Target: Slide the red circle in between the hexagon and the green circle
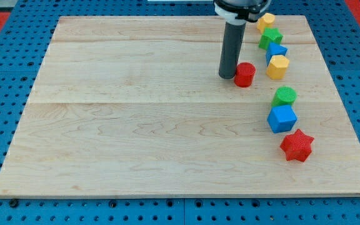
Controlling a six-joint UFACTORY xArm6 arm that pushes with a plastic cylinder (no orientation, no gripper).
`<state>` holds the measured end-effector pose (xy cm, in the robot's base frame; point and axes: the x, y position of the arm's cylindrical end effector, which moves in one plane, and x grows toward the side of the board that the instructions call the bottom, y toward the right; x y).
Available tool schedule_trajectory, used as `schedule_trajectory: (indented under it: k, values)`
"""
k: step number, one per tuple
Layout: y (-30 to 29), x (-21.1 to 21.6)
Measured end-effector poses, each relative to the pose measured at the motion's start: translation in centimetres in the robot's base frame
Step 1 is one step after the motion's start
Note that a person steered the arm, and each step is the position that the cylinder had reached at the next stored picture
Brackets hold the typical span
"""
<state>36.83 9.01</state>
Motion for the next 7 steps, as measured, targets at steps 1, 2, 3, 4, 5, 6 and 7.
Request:
schedule_trajectory:
  k: [1,2,3,4,5,6,7]
  values:
    - [1.3,0.3]
    - [4.5,2.6]
    - [5.5,2.7]
    - [5.7,2.7]
    - [5.9,2.7]
    - [6.0,2.7]
    - [6.0,2.7]
